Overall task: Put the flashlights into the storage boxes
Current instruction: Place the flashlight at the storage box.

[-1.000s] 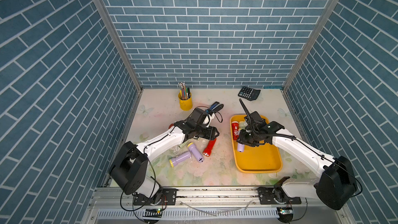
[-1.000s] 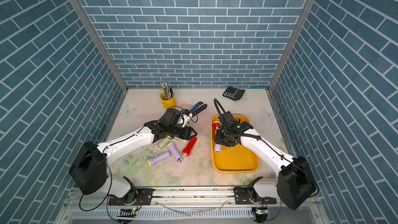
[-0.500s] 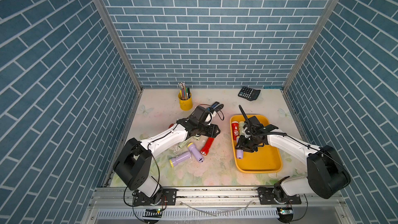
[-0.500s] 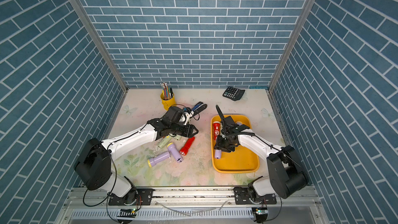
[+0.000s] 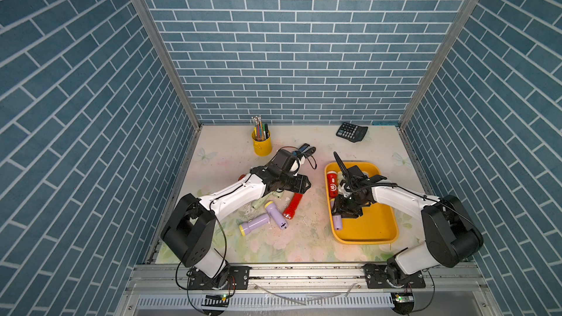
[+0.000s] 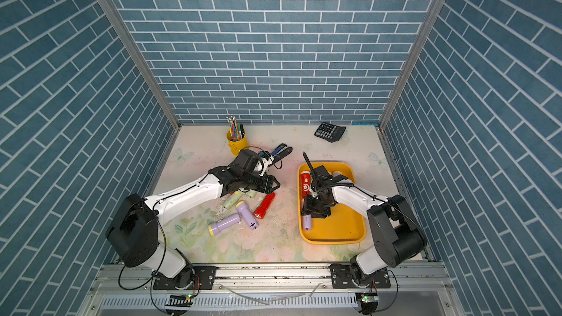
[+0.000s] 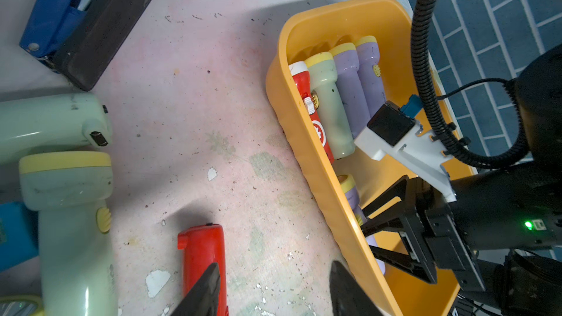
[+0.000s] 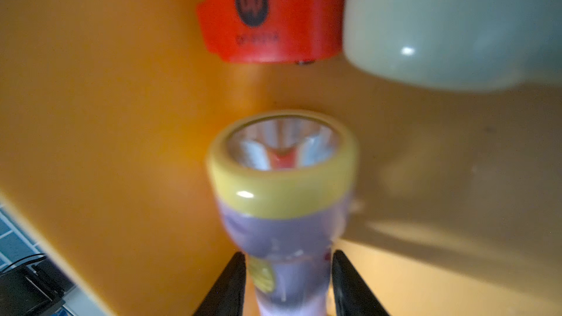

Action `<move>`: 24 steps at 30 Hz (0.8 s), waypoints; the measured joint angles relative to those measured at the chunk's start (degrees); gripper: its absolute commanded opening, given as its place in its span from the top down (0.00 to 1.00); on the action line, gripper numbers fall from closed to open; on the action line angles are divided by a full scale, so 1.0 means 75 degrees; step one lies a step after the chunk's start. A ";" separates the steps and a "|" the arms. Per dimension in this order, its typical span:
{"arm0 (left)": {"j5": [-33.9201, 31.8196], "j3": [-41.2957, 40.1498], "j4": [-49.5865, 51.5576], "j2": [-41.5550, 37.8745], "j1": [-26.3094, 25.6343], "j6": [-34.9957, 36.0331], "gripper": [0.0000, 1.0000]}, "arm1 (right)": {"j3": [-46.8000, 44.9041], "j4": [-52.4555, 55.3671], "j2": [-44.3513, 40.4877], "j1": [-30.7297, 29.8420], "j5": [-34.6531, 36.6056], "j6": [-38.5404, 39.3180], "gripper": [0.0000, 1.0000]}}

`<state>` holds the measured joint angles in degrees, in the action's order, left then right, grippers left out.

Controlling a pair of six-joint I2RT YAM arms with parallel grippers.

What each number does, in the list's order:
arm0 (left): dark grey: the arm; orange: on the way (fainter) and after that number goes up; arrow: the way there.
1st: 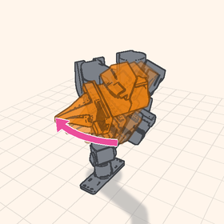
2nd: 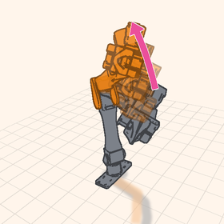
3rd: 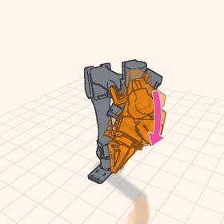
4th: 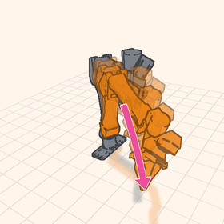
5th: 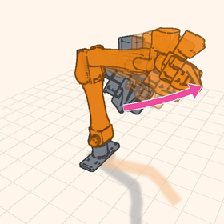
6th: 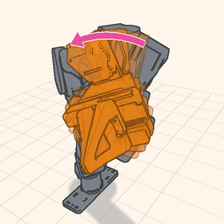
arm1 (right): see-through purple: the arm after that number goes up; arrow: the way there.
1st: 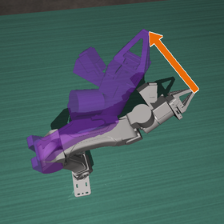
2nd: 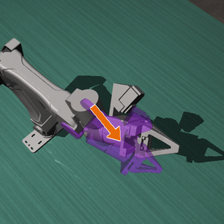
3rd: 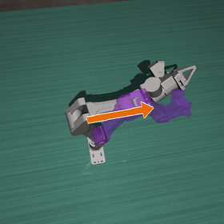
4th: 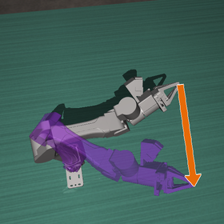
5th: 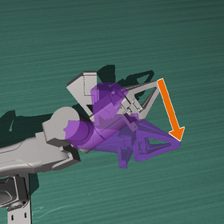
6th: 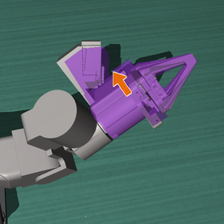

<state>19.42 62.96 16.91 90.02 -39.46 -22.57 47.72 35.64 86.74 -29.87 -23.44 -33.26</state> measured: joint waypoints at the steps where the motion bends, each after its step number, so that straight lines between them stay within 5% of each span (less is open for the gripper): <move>1: -0.0012 0.0003 0.0003 0.0000 -0.0003 0.0000 0.41 | 0.0000 0.0003 0.0003 0.0006 0.0003 0.0029 0.46; 24: -0.0227 0.0017 0.0251 -0.0009 -0.0079 0.0003 0.41 | 0.0481 0.0935 -0.0592 0.0055 0.0382 0.0105 0.40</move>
<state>17.72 63.09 18.79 89.95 -40.05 -22.55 51.33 42.65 82.30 -29.45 -20.58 -32.47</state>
